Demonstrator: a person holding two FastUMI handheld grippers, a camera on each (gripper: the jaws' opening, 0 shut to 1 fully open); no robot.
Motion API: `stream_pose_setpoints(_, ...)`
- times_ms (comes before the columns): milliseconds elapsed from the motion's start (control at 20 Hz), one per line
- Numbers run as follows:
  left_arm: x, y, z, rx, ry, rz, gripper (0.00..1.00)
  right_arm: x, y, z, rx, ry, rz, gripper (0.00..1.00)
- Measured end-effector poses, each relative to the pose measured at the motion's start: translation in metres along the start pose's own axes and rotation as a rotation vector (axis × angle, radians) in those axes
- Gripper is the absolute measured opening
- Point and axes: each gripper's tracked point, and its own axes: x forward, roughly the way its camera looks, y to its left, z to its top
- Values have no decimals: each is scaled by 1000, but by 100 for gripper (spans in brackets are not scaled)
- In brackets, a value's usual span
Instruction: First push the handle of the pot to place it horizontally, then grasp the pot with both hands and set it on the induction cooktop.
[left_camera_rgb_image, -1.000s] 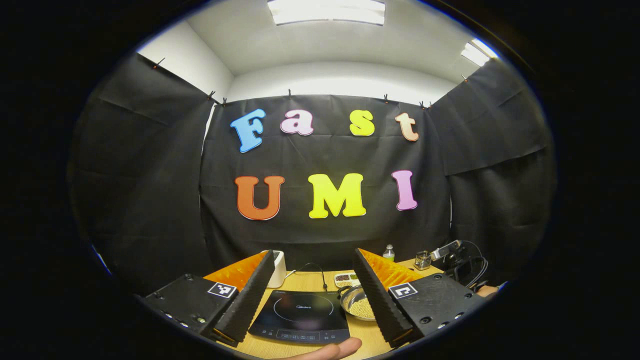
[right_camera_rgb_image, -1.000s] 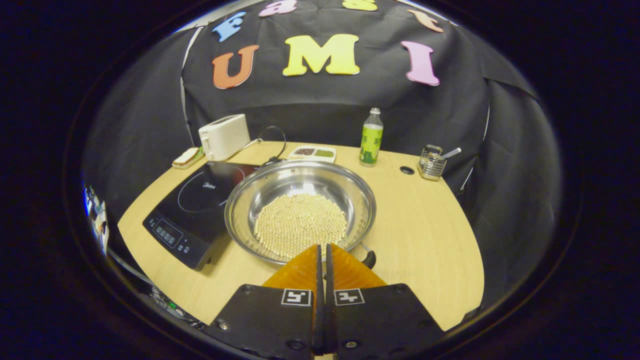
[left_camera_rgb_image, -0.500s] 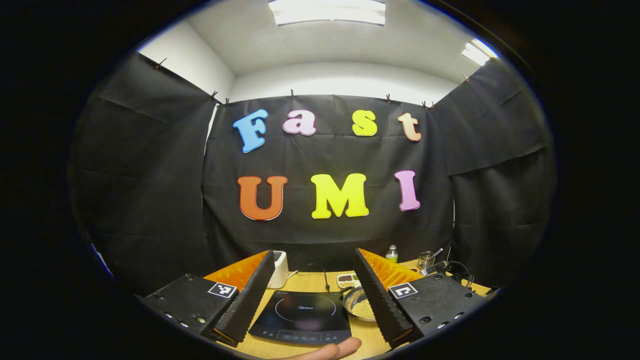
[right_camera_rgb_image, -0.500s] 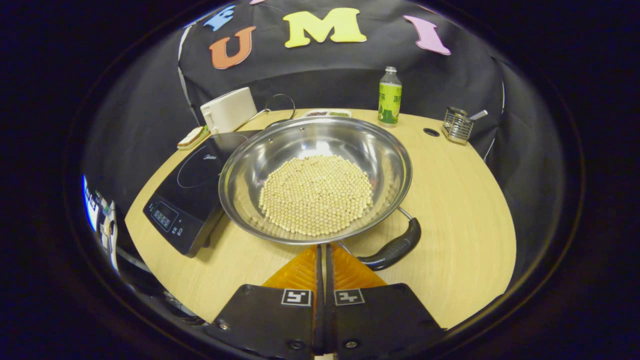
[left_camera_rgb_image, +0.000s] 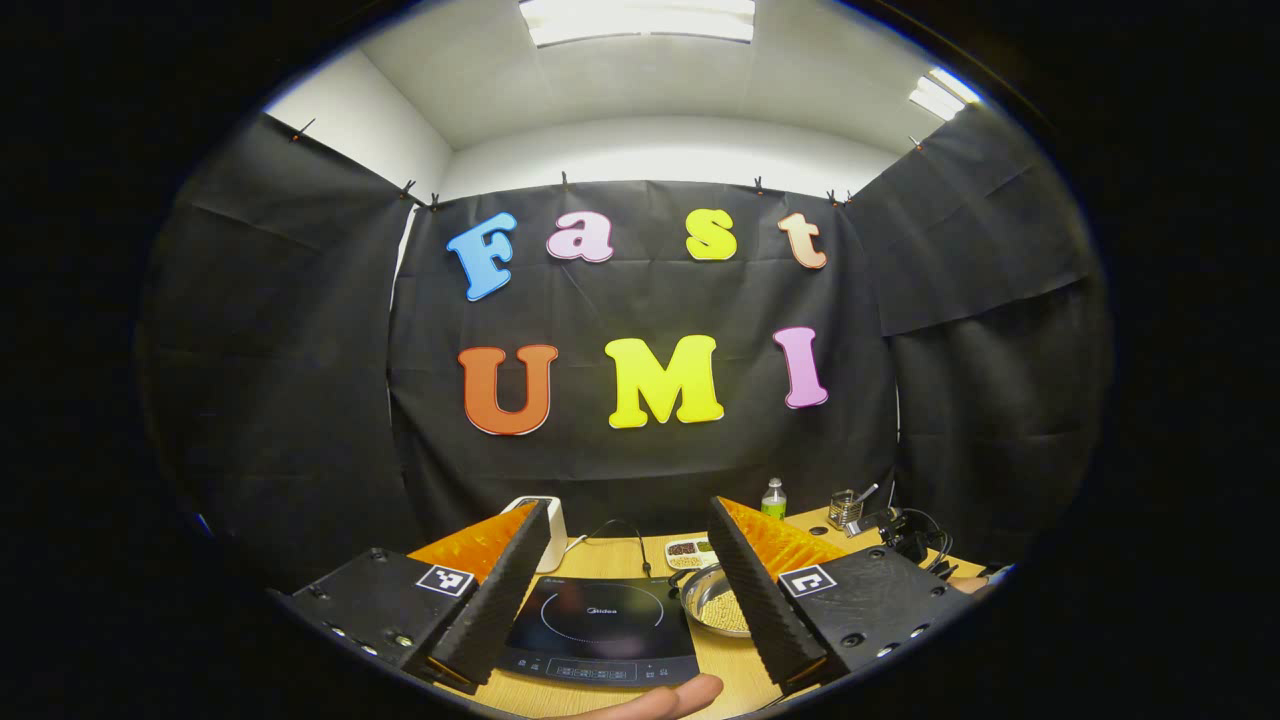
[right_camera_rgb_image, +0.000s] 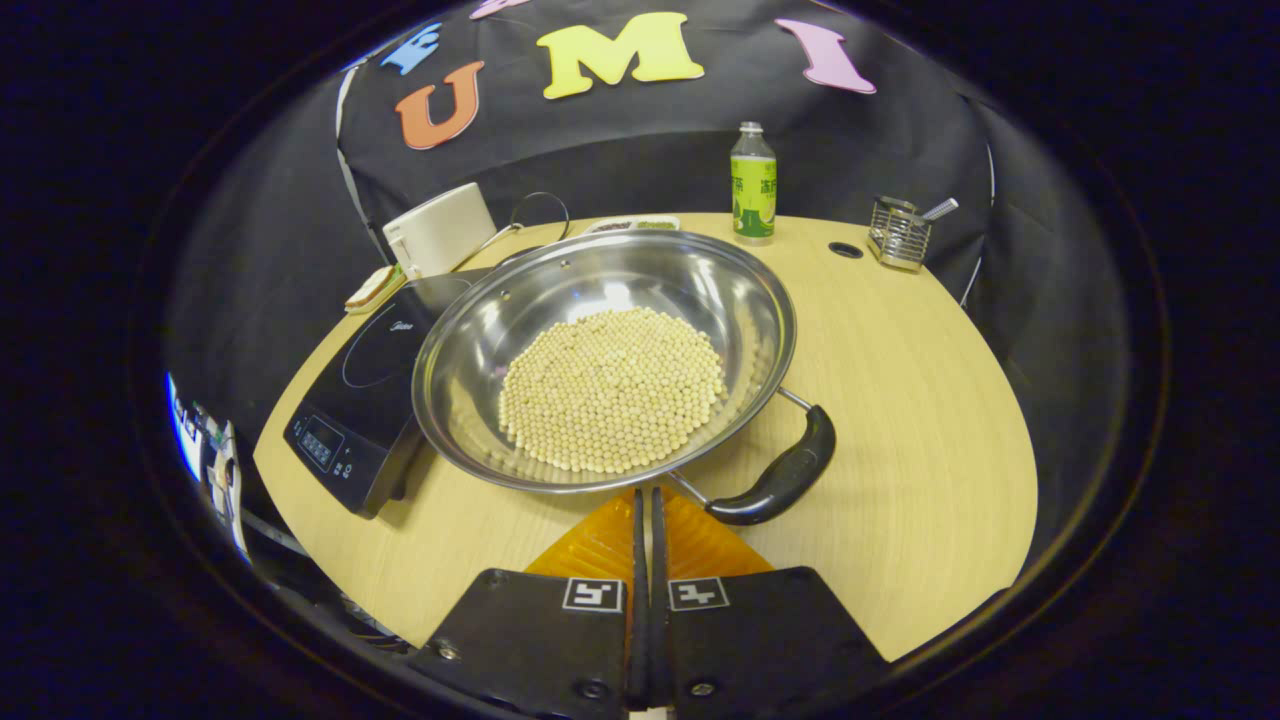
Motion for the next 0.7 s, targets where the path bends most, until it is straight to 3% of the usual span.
stream_pose_setpoints(350,7,-7,-10,22,9,-8,97,6,-39,3,76,19,-39,4)
stream_pose_setpoints(700,18,-15,-21,-3,35,-29,97,6,-55,16,159,15,-23,4)
